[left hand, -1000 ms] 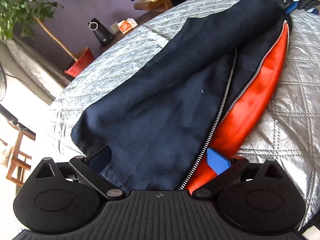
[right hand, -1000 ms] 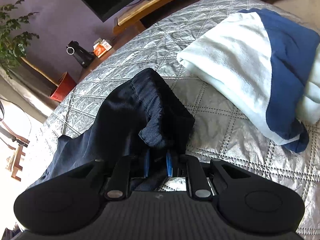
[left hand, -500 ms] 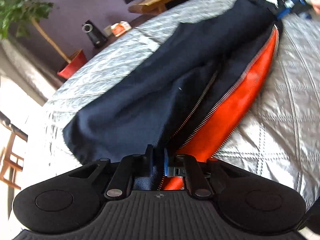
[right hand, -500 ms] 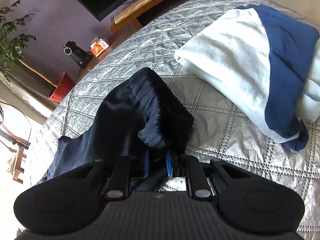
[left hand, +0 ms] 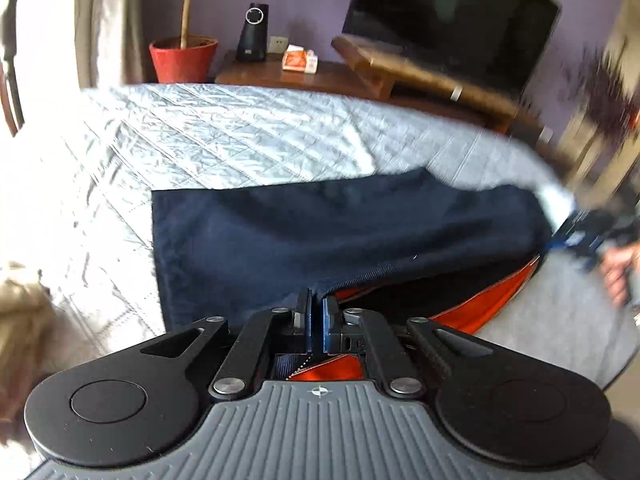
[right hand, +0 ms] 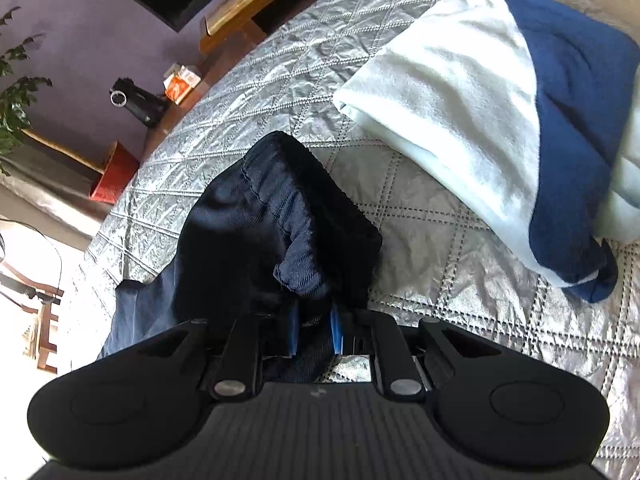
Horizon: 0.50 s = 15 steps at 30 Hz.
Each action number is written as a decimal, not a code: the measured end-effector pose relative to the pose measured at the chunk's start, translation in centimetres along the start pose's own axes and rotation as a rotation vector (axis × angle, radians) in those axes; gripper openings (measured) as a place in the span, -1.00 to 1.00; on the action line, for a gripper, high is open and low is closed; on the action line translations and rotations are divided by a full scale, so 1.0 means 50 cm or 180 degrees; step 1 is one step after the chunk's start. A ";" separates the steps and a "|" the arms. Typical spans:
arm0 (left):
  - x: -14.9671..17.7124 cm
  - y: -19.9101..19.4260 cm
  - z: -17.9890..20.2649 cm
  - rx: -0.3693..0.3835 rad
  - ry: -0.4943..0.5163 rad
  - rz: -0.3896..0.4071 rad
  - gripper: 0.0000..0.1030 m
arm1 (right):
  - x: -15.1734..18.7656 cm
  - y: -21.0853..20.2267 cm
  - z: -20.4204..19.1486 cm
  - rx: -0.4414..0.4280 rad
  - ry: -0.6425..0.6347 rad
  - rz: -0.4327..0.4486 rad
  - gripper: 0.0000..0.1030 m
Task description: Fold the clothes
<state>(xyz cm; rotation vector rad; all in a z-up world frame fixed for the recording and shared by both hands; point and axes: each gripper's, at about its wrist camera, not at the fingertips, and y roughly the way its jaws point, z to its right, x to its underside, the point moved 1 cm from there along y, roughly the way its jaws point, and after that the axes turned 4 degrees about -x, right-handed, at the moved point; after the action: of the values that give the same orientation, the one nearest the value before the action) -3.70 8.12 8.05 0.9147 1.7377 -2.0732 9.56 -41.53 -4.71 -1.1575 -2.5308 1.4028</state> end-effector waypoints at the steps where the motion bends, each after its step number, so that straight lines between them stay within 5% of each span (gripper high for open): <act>1: 0.002 -0.002 -0.001 0.0069 0.0027 -0.0041 -0.87 | -0.002 0.000 0.001 -0.0005 -0.0003 -0.0039 -0.75; 6: 0.017 -0.009 -0.004 0.0331 0.0182 -0.0237 -0.81 | -0.001 -0.001 -0.002 -0.0006 -0.0065 -0.0130 -0.76; 8: 0.027 -0.002 -0.005 0.0108 0.0220 -0.0269 -0.54 | 0.005 -0.004 -0.004 -0.0002 -0.0127 -0.0127 -0.75; 13: 0.017 -0.007 -0.049 -0.0253 -0.0200 -0.0128 -0.33 | 0.031 -0.015 -0.027 0.0111 -0.0575 -0.0106 -0.70; 15: 0.005 -0.017 -0.061 -0.0275 -0.0353 -0.0030 -0.35 | 0.042 -0.025 -0.046 0.0230 -0.0763 -0.0075 -0.48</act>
<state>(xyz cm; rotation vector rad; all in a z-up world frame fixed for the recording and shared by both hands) -3.50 11.27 8.33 0.7536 1.7619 -1.9972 8.12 -38.99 -3.06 -0.9995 -2.6089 1.7060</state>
